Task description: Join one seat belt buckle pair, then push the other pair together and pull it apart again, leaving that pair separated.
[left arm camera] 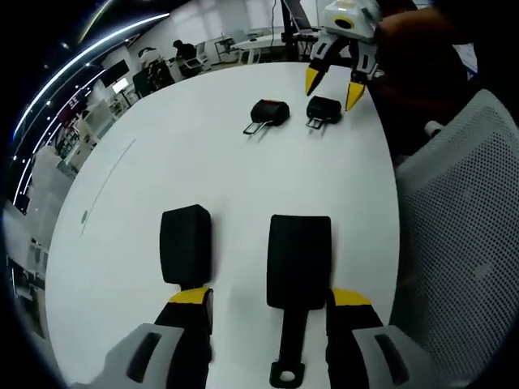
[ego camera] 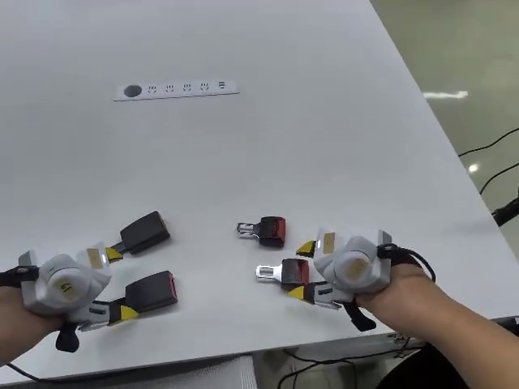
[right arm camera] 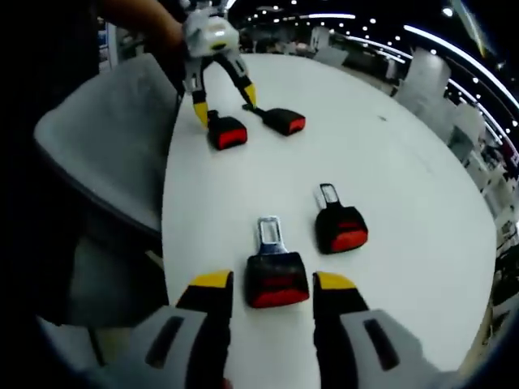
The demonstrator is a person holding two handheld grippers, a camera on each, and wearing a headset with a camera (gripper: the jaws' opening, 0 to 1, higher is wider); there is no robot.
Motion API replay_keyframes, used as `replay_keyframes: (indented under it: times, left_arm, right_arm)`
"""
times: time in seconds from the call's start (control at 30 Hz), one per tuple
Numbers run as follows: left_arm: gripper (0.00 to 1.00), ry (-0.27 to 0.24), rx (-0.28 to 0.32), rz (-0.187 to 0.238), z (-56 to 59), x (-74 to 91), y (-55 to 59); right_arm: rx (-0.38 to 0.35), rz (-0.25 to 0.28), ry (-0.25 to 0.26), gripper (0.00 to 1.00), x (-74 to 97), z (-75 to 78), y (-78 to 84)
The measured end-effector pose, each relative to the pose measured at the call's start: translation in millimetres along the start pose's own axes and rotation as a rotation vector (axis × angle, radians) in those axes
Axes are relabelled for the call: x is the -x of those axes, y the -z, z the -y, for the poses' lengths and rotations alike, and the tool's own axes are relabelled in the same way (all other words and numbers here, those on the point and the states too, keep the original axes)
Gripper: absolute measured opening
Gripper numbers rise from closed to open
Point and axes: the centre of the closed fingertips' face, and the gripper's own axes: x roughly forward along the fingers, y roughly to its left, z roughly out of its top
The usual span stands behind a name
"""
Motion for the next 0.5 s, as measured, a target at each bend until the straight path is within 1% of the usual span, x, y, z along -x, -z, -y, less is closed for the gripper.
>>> replay_keyframes:
  times: [0.03,0.07,0.13,0.2,0.23,0.33,0.37,0.4,0.43,0.5]
  left_arm:
    - [0.56,0.008,-0.007,-0.002,1.0,-2.2,-0.2]
    - [0.55,0.029,-0.003,-0.003,4.1,-5.0,-1.0]
    - [0.50,0.058,-0.009,-0.005,9.0,-7.7,-1.6]
    - [0.45,0.087,-0.035,-0.011,13.8,-10.5,-1.9]
    - [0.43,0.097,-0.047,-0.026,15.9,-12.0,-0.5]
    - [0.36,0.129,-0.085,-0.039,22.9,-15.0,0.4]
    - [0.34,0.142,-0.100,-0.052,25.9,-16.1,2.0]
    - [0.34,0.130,-0.116,-0.052,24.2,-17.6,1.7]
    - [0.34,0.138,-0.130,-0.053,25.0,-17.4,0.0]
    - [0.33,0.139,-0.126,-0.062,24.4,-18.1,1.1]
  right_arm:
    - [0.012,-0.016,0.002,0.39,-1.5,1.3,4.1]
    - [0.018,-0.021,0.003,0.40,-2.8,3.4,6.6]
    - [-0.003,-0.009,-0.008,0.39,-3.5,4.8,6.3]
    - [-0.008,-0.005,-0.017,0.38,-6.2,6.6,6.6]
    - [-0.008,-0.005,-0.027,0.38,-8.9,6.5,7.0]
    - [0.012,-0.010,-0.060,0.36,-13.5,3.5,6.0]
    - [0.010,-0.008,-0.065,0.35,-13.6,4.4,4.8]
    - [0.007,-0.010,-0.069,0.35,-13.6,5.1,4.5]
    - [0.010,-0.017,-0.080,0.35,-14.0,4.9,6.0]
    - [0.018,-0.027,-0.092,0.34,-13.7,4.1,6.4]
